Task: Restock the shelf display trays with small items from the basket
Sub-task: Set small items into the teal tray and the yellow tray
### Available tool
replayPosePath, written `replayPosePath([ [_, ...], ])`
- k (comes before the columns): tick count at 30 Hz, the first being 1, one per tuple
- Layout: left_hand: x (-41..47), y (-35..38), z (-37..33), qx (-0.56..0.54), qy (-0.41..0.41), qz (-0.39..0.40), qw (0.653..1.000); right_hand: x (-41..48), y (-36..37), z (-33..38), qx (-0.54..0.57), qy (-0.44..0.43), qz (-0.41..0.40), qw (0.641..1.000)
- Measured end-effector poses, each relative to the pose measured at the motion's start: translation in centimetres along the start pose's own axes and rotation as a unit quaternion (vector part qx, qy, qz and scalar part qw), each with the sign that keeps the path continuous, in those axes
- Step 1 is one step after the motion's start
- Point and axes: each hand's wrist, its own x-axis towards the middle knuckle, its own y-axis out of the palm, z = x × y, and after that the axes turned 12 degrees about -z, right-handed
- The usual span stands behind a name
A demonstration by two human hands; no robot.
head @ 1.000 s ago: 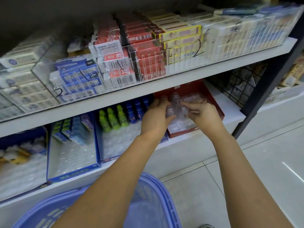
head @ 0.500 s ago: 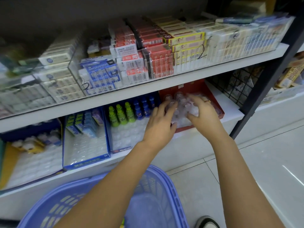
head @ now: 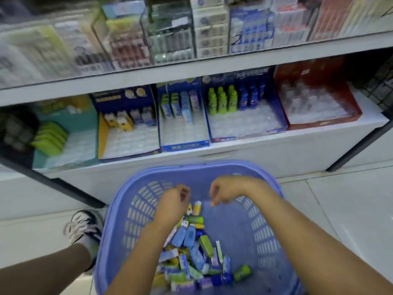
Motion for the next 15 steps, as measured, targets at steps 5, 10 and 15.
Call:
replayPosePath([
  [5,-1.8,3.9,6.6,0.152,-0.004,0.188,0.970,4.2,10.0,-0.9,-0.074,0.083,0.073,0.991],
  [10,-2.5,6.2,8.0,0.251,0.076,0.241,0.934,5.7,16.2,-1.7,-0.078,0.109,0.095,0.986],
  [15,-3.7,8.1,7.9,0.309,0.068,0.236,0.919,6.4,18.0,-2.8,-0.087,0.087,0.038,0.992],
])
